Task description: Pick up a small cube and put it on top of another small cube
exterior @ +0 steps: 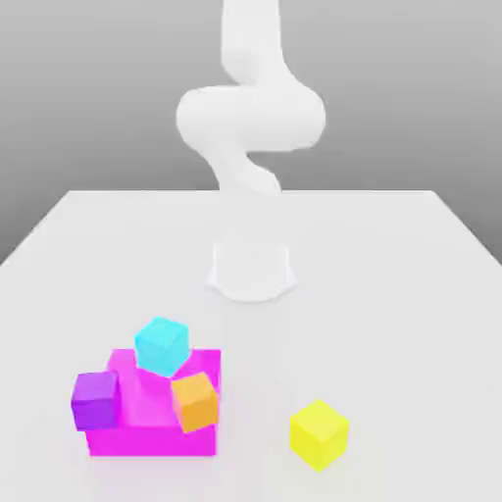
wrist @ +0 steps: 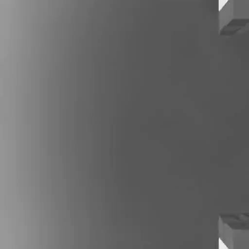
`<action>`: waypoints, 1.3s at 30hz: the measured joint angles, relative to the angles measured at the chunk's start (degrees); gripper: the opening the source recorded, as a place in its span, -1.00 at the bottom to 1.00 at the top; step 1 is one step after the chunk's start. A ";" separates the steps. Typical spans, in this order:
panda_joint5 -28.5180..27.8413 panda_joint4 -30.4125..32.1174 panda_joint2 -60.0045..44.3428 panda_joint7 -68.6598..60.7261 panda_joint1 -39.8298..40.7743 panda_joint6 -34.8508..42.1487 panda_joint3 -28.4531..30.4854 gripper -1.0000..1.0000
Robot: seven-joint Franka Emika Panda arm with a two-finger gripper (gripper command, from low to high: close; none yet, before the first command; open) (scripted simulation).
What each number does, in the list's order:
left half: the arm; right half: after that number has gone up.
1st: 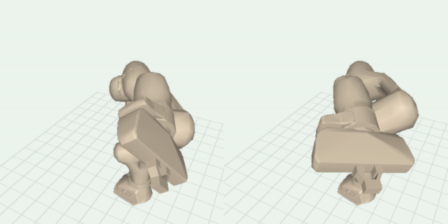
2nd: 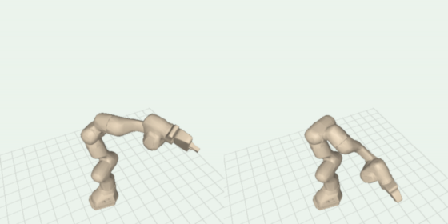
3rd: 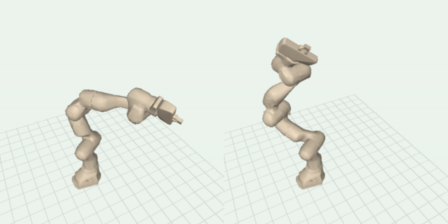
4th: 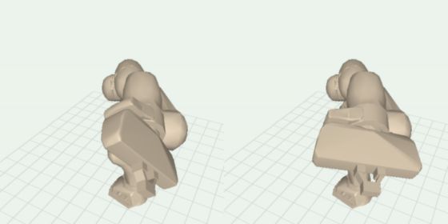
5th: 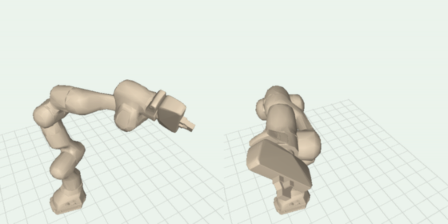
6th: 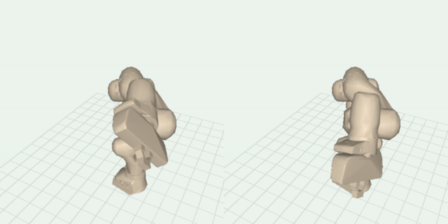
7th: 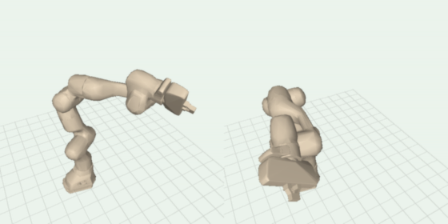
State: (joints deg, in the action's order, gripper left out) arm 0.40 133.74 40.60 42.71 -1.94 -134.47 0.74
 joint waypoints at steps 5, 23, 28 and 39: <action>1.02 4.02 -10.75 -6.55 -3.67 -5.52 1.20 0.00; 0.41 17.49 -48.05 -25.82 -11.22 -25.11 0.48 0.00; 0.59 16.20 -58.42 -26.54 -10.98 -33.33 0.06 0.00; 0.12 16.86 -54.85 -26.21 -10.91 -30.33 0.07 -1.00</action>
State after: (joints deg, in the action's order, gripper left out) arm 0.52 150.60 -14.25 16.50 -12.85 -164.81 0.81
